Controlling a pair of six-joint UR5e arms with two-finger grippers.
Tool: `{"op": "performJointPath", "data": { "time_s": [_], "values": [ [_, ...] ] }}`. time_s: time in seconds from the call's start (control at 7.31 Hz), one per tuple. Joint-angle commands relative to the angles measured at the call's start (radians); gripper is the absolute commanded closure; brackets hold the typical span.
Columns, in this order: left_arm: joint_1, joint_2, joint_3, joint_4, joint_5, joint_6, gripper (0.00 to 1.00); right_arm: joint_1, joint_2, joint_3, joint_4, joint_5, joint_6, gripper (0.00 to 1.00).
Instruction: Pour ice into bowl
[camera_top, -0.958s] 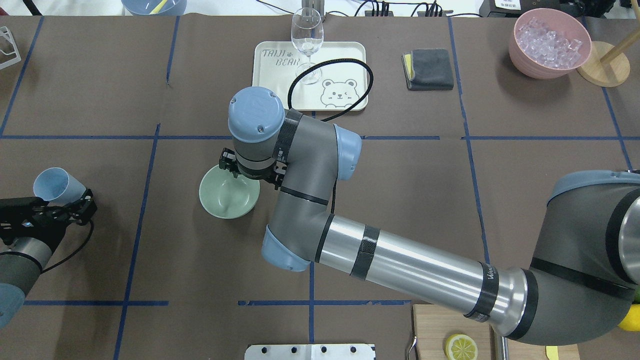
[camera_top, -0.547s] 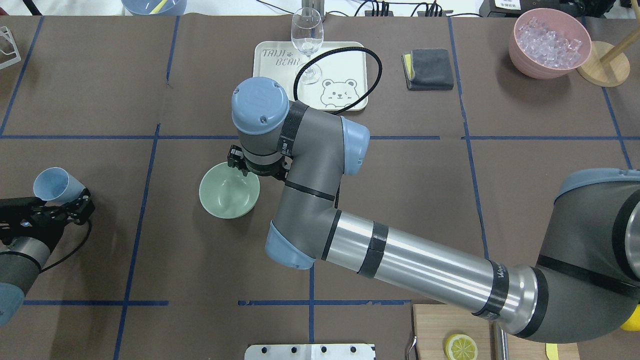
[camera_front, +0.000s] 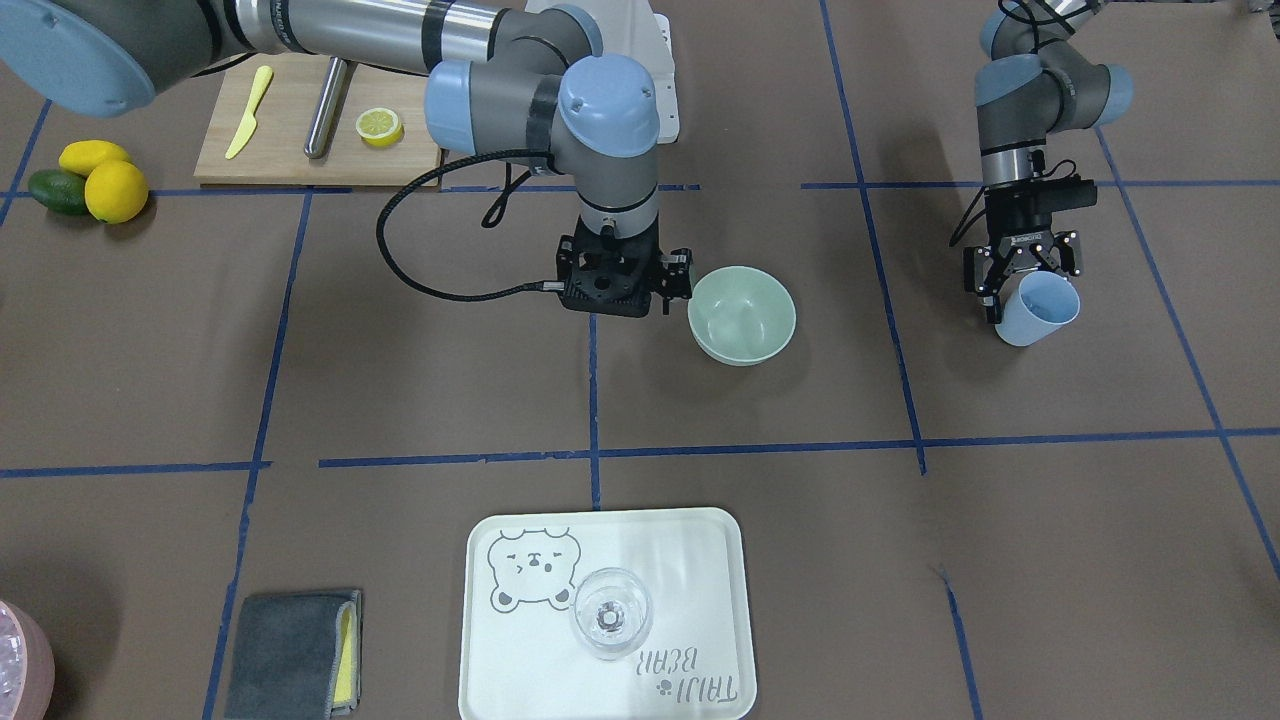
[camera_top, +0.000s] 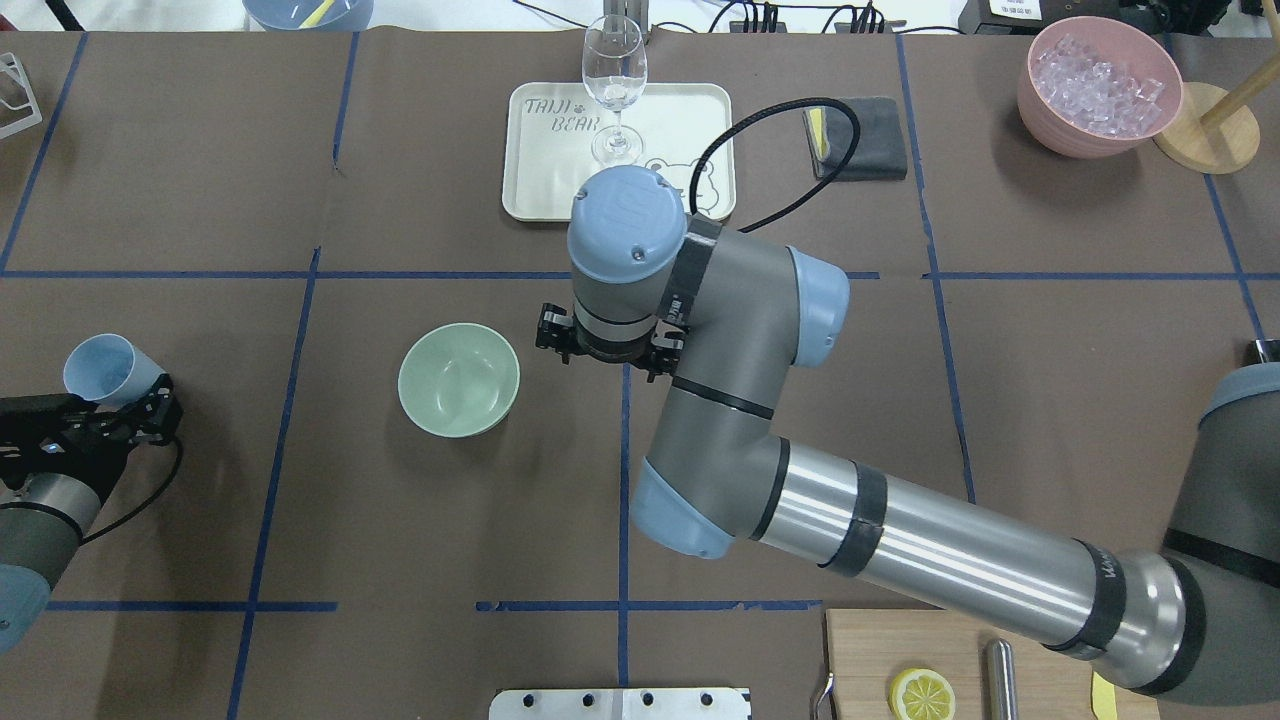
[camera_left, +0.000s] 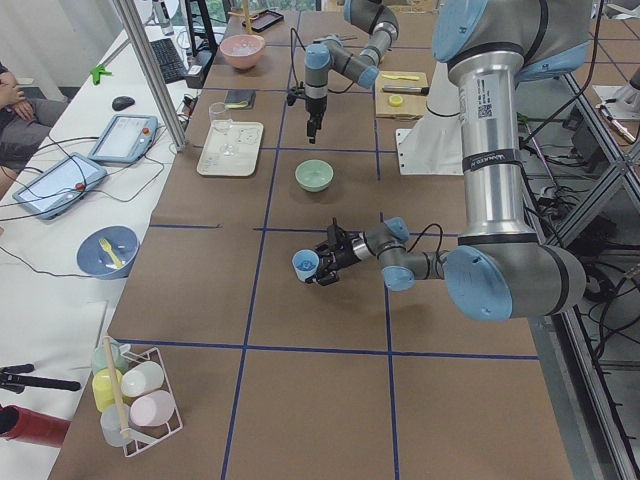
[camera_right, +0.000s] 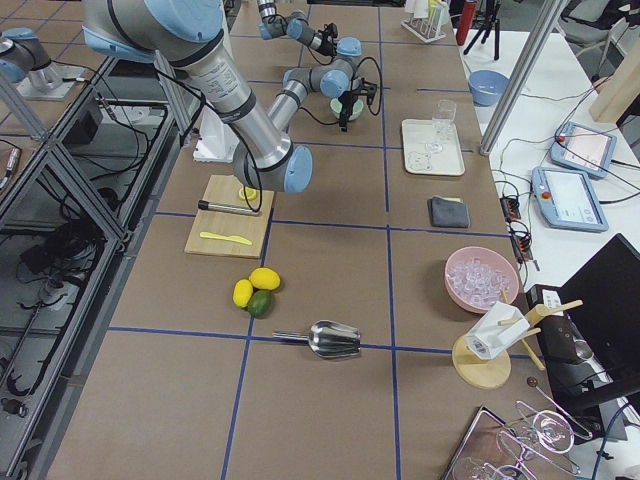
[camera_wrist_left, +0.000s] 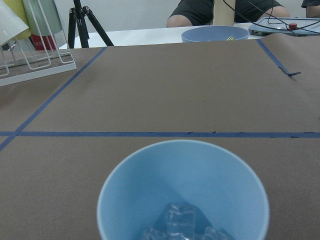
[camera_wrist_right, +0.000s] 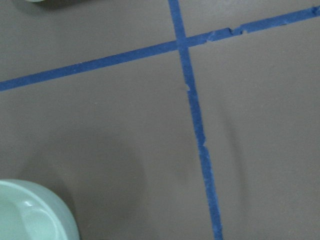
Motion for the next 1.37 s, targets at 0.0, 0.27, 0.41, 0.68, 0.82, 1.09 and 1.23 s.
{"op": "performJointPath", "data": {
  "time_s": [0.0,0.27,0.41,0.68,0.82,1.09,1.23],
  "values": [
    [-0.019,-0.001,-0.018,0.0,-0.004,0.028,1.0,0.02,-0.132,0.133,-0.003,0.004,-0.055,0.0],
    [-0.074,-0.012,-0.152,0.0,-0.01,0.277,1.0,0.027,-0.15,0.144,0.002,0.009,-0.076,0.0],
    [-0.076,-0.015,-0.165,0.003,-0.007,0.29,1.0,0.027,-0.191,0.17,0.02,0.004,-0.078,0.0],
    [-0.076,-0.033,-0.211,0.023,-0.004,0.366,1.0,0.027,-0.277,0.25,0.069,0.004,-0.078,0.0],
    [-0.074,-0.033,-0.252,0.023,-0.004,0.432,1.0,0.027,-0.288,0.265,0.074,0.001,-0.076,0.0],
    [-0.074,-0.145,-0.259,0.021,-0.012,0.628,1.0,0.029,-0.311,0.284,0.076,-0.003,-0.076,0.0],
    [-0.067,-0.167,-0.235,0.021,-0.009,0.736,1.0,0.029,-0.318,0.285,0.076,-0.003,-0.076,0.0]
  ]
}}
